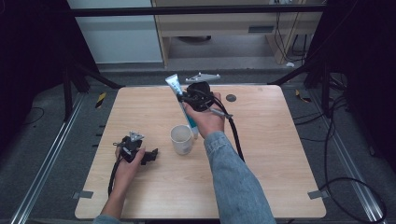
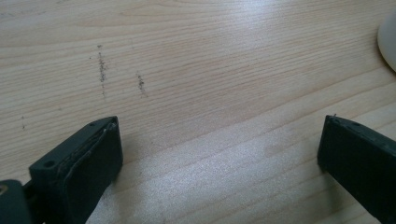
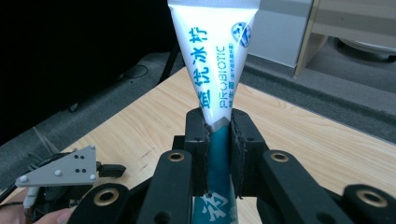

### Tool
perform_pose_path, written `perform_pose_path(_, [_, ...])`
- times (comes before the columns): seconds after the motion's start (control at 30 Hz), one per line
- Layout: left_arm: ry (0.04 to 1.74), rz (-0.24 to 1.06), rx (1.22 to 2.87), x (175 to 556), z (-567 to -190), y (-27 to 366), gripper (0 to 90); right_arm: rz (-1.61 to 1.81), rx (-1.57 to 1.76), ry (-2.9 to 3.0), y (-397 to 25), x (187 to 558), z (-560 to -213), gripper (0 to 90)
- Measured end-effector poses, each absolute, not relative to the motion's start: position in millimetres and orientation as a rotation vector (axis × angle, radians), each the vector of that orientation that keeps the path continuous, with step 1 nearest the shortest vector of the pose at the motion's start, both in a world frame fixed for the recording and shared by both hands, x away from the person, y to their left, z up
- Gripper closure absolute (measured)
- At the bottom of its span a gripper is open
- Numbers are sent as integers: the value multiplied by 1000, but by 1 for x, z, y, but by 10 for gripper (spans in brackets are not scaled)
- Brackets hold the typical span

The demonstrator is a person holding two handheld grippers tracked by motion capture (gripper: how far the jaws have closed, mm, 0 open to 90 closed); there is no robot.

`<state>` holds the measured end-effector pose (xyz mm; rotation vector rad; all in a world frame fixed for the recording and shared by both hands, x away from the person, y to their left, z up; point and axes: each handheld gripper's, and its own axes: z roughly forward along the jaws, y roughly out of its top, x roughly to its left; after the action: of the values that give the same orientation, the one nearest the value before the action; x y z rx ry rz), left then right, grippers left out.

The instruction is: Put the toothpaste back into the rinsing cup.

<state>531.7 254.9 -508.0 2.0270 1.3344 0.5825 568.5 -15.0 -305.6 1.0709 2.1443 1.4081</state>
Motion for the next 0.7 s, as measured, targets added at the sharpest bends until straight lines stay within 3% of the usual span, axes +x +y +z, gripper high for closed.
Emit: perform_pose_path(0.7, [1332, 581, 2030, 532, -508, 255, 0, 1469, 1059, 2096, -2, 574, -310, 790])
